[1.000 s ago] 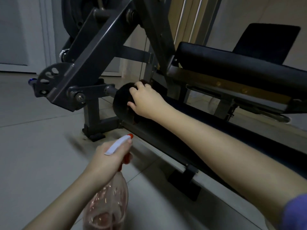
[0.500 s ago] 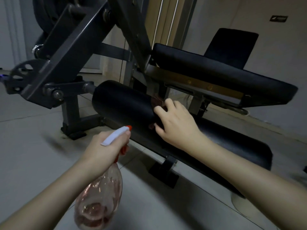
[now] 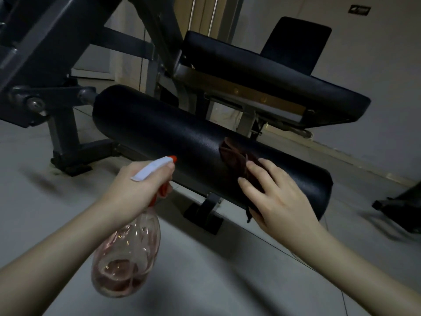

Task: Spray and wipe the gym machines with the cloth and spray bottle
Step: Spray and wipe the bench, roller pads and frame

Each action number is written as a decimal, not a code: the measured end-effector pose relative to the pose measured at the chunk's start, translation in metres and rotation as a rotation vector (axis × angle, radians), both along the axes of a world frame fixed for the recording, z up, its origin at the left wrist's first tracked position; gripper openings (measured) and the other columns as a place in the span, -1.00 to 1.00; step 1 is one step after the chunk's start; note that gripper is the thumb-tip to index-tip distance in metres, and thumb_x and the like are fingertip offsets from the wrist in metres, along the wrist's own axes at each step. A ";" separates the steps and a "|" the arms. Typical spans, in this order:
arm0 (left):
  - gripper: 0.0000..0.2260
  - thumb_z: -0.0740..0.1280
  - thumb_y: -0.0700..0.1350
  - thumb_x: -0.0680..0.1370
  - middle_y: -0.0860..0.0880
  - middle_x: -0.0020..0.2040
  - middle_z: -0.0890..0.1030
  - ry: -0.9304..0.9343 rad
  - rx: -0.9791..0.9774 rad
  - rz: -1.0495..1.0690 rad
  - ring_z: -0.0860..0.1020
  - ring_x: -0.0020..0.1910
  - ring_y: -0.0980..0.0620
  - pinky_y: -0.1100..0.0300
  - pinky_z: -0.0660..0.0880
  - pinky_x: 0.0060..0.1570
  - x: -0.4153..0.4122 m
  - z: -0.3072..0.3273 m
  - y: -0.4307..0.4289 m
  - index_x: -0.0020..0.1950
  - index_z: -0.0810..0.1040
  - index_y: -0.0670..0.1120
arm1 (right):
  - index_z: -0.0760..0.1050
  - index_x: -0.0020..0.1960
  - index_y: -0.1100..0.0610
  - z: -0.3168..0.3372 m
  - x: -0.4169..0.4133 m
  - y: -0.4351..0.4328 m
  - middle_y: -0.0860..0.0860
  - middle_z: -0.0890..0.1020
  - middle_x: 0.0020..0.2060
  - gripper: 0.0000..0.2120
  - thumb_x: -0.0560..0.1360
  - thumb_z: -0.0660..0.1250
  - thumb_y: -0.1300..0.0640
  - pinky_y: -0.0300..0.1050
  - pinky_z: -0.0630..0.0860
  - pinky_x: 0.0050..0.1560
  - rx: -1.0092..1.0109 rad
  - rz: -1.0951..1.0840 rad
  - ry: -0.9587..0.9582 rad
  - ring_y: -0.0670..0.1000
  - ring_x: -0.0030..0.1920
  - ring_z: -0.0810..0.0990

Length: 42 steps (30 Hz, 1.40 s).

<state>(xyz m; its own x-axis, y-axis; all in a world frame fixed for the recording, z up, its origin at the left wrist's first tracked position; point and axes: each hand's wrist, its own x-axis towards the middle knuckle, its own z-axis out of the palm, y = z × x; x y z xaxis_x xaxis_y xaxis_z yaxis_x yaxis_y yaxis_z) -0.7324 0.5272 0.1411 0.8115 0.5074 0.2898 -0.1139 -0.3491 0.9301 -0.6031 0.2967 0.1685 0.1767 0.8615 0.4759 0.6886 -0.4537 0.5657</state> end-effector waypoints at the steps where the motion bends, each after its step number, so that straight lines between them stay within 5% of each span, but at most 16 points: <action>1: -0.48 0.21 0.27 0.35 -0.08 -0.19 0.67 0.007 0.003 -0.015 0.60 -0.14 -0.11 0.13 0.51 -0.13 0.000 0.000 -0.001 -0.03 0.60 -0.14 | 0.56 0.15 0.23 -0.002 -0.001 -0.006 0.28 0.51 0.22 -0.59 0.32 0.41 0.17 0.15 0.46 0.16 0.003 -0.002 -0.011 0.31 0.23 0.47; 4: -0.47 0.21 0.31 0.30 -0.06 -0.19 0.67 0.026 -0.012 -0.026 0.60 -0.14 -0.07 0.27 0.49 -0.21 0.002 -0.002 -0.003 -0.05 0.61 -0.09 | 0.56 0.12 0.24 -0.013 -0.001 -0.027 0.29 0.52 0.20 -0.61 0.31 0.43 0.21 0.17 0.48 0.13 0.015 -0.001 -0.059 0.32 0.21 0.48; 8: -0.45 0.16 0.38 0.28 -0.05 -0.25 0.68 0.006 0.002 -0.038 0.63 -0.19 -0.07 -0.04 0.55 -0.01 0.004 -0.006 0.000 -0.21 0.62 -0.07 | 0.44 0.19 0.20 -0.027 0.000 -0.053 0.25 0.44 0.26 -0.64 0.41 0.30 0.20 0.16 0.36 0.22 0.070 0.007 -0.109 0.29 0.27 0.40; 12: -0.47 0.17 0.38 0.30 -0.04 -0.28 0.68 -0.008 -0.004 -0.057 0.63 -0.22 -0.02 -0.03 0.54 -0.01 0.007 -0.008 0.002 -0.28 0.61 -0.06 | 0.39 0.25 0.16 -0.027 0.001 -0.069 0.22 0.42 0.27 -0.64 0.46 0.18 0.14 0.22 0.36 0.22 0.132 -0.034 -0.072 0.32 0.29 0.38; 16: -0.57 0.22 0.30 0.37 -0.05 -0.26 0.68 -0.015 -0.042 -0.058 0.62 -0.21 -0.02 0.08 0.51 -0.09 0.008 -0.007 0.003 -0.28 0.61 -0.05 | 0.39 0.25 0.16 -0.020 0.004 -0.076 0.23 0.42 0.26 -0.67 0.60 0.02 0.05 0.26 0.39 0.22 0.183 -0.024 0.031 0.36 0.30 0.37; 23: -0.54 0.21 0.28 0.38 -0.08 -0.25 0.67 -0.036 -0.063 -0.081 0.62 -0.17 -0.08 0.03 0.54 -0.04 0.011 -0.009 0.004 -0.20 0.62 -0.10 | 0.55 0.13 0.21 0.026 0.008 -0.059 0.11 0.52 0.11 -0.70 0.48 0.23 0.11 -0.08 0.38 0.10 0.364 -0.143 0.309 0.13 0.12 0.48; 30: -0.76 0.22 0.24 0.40 -0.05 -0.24 0.68 -0.050 -0.104 -0.122 0.64 -0.17 -0.09 -0.13 0.54 0.06 0.022 -0.012 0.001 -0.23 0.63 0.19 | 0.52 0.07 0.02 0.070 0.032 -0.046 -0.06 0.53 -0.03 -0.84 0.52 0.28 0.19 -0.14 0.32 0.03 0.456 -0.251 0.650 -0.05 0.03 0.47; 34: -0.61 0.22 0.34 0.29 -0.05 -0.24 0.68 -0.059 -0.113 -0.150 0.64 -0.18 -0.05 -0.13 0.54 0.06 0.024 -0.013 -0.004 -0.19 0.63 0.09 | 0.52 0.05 -0.01 0.077 0.043 -0.043 -0.04 0.58 -0.05 -0.87 0.55 0.25 0.16 -0.09 0.39 -0.03 0.508 -0.320 0.796 -0.01 0.00 0.52; 38: -0.56 0.22 0.34 0.29 -0.06 -0.25 0.68 -0.057 -0.118 -0.156 0.63 -0.19 -0.08 -0.08 0.54 -0.01 0.025 -0.016 -0.004 -0.19 0.61 0.02 | 0.54 0.09 0.01 0.077 0.032 -0.044 -0.01 0.59 -0.03 -0.83 0.54 0.27 0.17 -0.12 0.43 -0.11 0.671 -0.289 0.662 0.03 -0.01 0.54; 42: -0.57 0.22 0.37 0.26 -0.08 -0.25 0.68 -0.058 -0.153 -0.142 0.61 -0.25 -0.03 -0.05 0.53 -0.09 0.025 -0.021 0.001 -0.21 0.63 0.07 | 0.52 0.19 0.12 0.054 0.001 -0.038 0.01 0.54 0.12 -0.72 0.52 0.25 0.09 -0.12 0.33 0.19 0.548 -0.172 0.443 0.02 0.16 0.48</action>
